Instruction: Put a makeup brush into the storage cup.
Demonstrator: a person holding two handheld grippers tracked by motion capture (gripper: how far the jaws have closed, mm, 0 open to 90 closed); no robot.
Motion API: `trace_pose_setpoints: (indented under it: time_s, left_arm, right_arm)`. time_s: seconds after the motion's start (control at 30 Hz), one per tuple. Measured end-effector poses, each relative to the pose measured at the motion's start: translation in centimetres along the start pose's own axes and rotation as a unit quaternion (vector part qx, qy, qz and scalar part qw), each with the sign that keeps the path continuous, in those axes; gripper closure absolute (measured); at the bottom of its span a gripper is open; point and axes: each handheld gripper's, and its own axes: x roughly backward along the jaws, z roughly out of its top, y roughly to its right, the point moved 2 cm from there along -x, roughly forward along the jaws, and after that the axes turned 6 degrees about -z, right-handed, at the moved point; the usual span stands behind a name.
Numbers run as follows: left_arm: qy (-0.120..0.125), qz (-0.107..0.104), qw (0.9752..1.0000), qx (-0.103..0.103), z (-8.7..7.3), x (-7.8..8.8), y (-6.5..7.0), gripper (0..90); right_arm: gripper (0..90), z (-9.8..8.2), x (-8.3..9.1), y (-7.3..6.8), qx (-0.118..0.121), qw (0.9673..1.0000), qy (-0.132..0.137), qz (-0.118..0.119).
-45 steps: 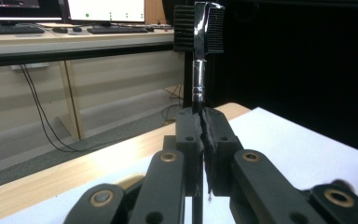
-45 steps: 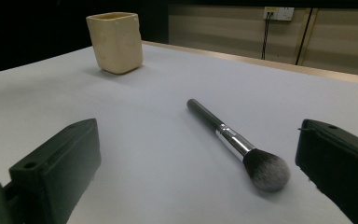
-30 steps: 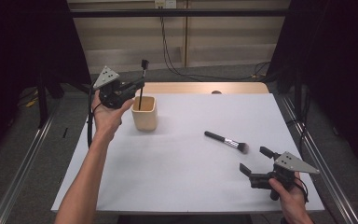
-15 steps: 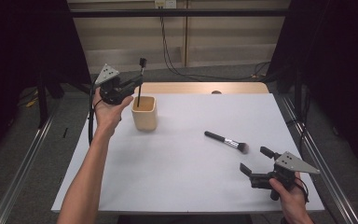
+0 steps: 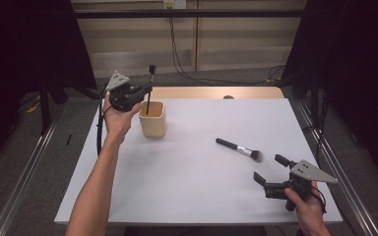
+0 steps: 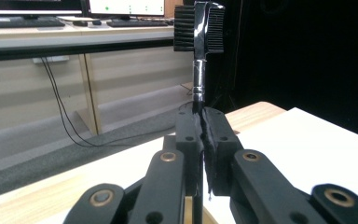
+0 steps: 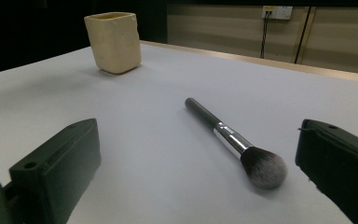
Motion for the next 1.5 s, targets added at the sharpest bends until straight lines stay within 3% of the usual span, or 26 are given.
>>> trace_pose_setpoints:
  time_s: [0.23,0.57,0.67,1.5]
  left_arm:
    - [-0.001,0.004,1.0,0.007,-1.0,0.1,-0.5,85.8]
    - [-0.004,0.005,1.0,0.001,-1.6,0.2,-0.3,85.8]
    - [-0.013,0.007,0.9999,-0.009,-1.9,0.3,-0.4,85.8]
    - [-0.04,0.016,0.999,0.006,-5.2,0.3,-0.7,85.8]
  right_arm:
    - [0.0,0.0,0.0,-0.1,0.001,1.0,-0.001,0.003]
    - [0.0,0.0,-0.1,-0.1,0.001,1.0,-0.004,0.004]
    - [0.0,0.0,-0.1,-0.1,0.0,1.0,-0.005,0.004]
    - [0.0,0.0,-0.2,-0.2,0.004,0.9999,-0.006,0.008]
